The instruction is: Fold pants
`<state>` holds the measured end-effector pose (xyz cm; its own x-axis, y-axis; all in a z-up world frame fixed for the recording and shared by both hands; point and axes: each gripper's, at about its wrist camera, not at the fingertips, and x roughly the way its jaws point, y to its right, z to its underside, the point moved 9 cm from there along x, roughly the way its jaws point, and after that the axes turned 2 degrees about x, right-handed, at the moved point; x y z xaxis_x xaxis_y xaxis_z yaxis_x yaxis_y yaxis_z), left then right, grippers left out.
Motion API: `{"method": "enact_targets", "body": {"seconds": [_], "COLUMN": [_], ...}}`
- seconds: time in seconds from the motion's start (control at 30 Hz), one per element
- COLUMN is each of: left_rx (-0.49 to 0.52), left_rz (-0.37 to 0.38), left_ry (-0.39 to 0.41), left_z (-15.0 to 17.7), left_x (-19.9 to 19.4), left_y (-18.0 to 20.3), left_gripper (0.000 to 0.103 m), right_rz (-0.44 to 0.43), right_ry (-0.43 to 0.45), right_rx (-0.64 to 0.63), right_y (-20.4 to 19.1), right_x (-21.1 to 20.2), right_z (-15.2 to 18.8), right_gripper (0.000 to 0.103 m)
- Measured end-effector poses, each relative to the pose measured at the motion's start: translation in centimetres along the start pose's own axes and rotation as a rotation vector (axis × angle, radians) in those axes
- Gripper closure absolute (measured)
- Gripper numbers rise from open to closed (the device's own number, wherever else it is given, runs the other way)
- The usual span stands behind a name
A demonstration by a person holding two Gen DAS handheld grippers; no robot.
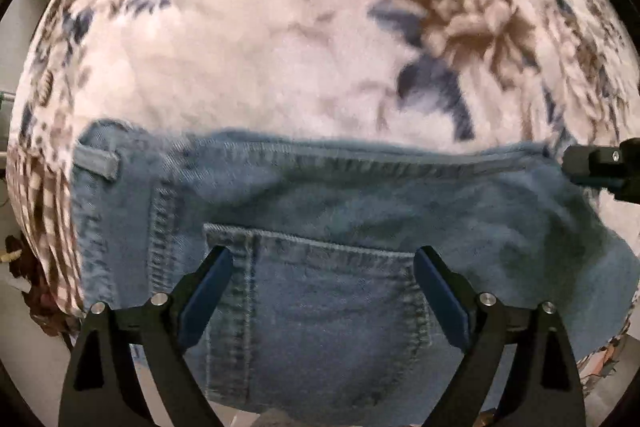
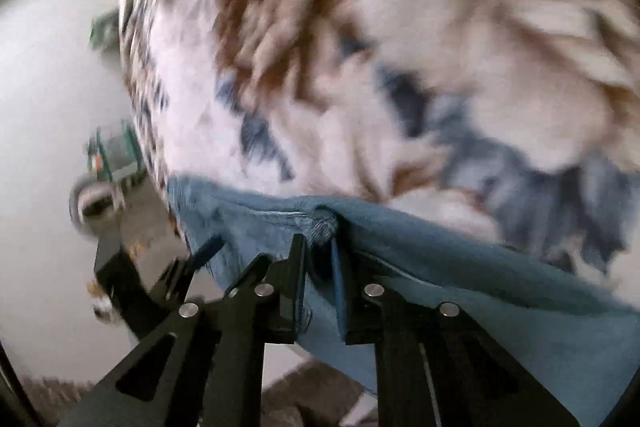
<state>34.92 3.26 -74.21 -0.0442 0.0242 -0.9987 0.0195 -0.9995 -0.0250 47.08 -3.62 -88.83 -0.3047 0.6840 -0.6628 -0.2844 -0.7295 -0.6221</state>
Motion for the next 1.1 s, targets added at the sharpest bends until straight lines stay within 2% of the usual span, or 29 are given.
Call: {"method": "enact_targets", "body": {"seconds": [0.03, 0.07, 0.1, 0.17, 0.23, 0.3, 0.4, 0.43, 0.47, 0.5, 0.53, 0.57, 0.7, 0.8, 0.87, 0.9, 0.97, 1.0, 1.1], "left_rx": [0.0, -0.002, 0.0, 0.012, 0.042, 0.07, 0.12, 0.115, 0.106, 0.098, 0.094, 0.096, 0.076, 0.036, 0.023, 0.024, 0.054, 0.089, 0.17], "left_rz": [0.003, 0.015, 0.029, 0.053, 0.065, 0.045, -0.006, -0.004, -0.006, -0.008, -0.01, -0.017, -0.037, -0.031, 0.0, 0.014, 0.043, 0.032, -0.069], "left_ry": [0.014, 0.027, 0.034, 0.036, 0.045, 0.054, 0.066, 0.056, 0.048, 0.044, 0.047, 0.049, 0.043, 0.09, 0.136, 0.15, 0.142, 0.129, 0.135], "left_z": [-0.6, -1.3, -2.0, -3.2, -4.6, -5.7, -7.3, -7.6, -7.8, -7.9, -8.1, -8.5, -8.1, -7.7, -7.7, -7.5, -6.7, -6.3, -6.6], "left_x": [-0.4, -0.7, -0.7, -0.5, 0.1, 0.8, 2.5, 3.0, 3.4, 3.7, 3.8, 3.9, 4.0, 1.4, -0.6, -1.2, -1.3, -0.7, 2.0], "left_y": [0.1, 0.5, 1.0, 2.2, 3.9, 5.0, 6.6, 6.8, 6.9, 7.0, 6.9, 6.8, 5.8, 5.1, 5.4, 5.9, 7.7, 8.7, 10.5], "left_gripper": [0.01, 0.01, 0.01, 0.01, 0.01, 0.01, 0.01, 0.01, 0.01, 0.01, 0.01, 0.01, 0.01, 0.01, 0.01, 0.01, 0.01, 0.01, 0.01], "right_rz": [0.015, 0.041, 0.062, 0.103, 0.274, 0.415, 0.508, 0.539, 0.574, 0.597, 0.617, 0.619, 0.563, 0.563, 0.543, 0.524, 0.524, 0.513, 0.458], "right_ry": [0.049, 0.099, 0.122, 0.122, 0.053, -0.006, -0.096, -0.097, -0.087, -0.075, -0.059, -0.037, 0.09, 0.138, 0.177, 0.203, 0.237, 0.246, 0.276], "right_rx": [0.004, -0.011, -0.038, -0.087, -0.218, -0.316, -0.411, -0.435, -0.459, -0.462, -0.447, -0.435, -0.289, -0.268, -0.211, -0.165, -0.126, -0.105, -0.078], "right_y": [0.6, 1.2, 1.6, 2.3, 3.9, 4.7, 7.2, 7.9, 8.4, 8.5, 9.3, 9.8, 12.3, 13.0, 13.3, 14.1, 15.5, 16.3, 17.7], "right_x": [-1.7, -3.3, -4.5, -6.6, -6.9, -6.0, -5.8, -5.9, -5.9, -5.6, -5.9, -6.4, -9.5, -10.2, -10.1, -10.6, -11.8, -12.2, -13.2], "right_z": [-0.1, -0.4, 0.0, 1.1, 2.7, 3.9, 5.3, 5.4, 5.3, 5.2, 4.9, 4.7, 3.4, 3.7, 3.7, 3.5, 3.0, 2.9, 3.3], "right_gripper": [0.088, 0.082, 0.07, 0.055, 0.055, 0.055, 0.055, 0.056, 0.069, 0.087, 0.09, 0.098, 0.099, 0.099, 0.099, 0.103, 0.103, 0.103, 0.103]}}
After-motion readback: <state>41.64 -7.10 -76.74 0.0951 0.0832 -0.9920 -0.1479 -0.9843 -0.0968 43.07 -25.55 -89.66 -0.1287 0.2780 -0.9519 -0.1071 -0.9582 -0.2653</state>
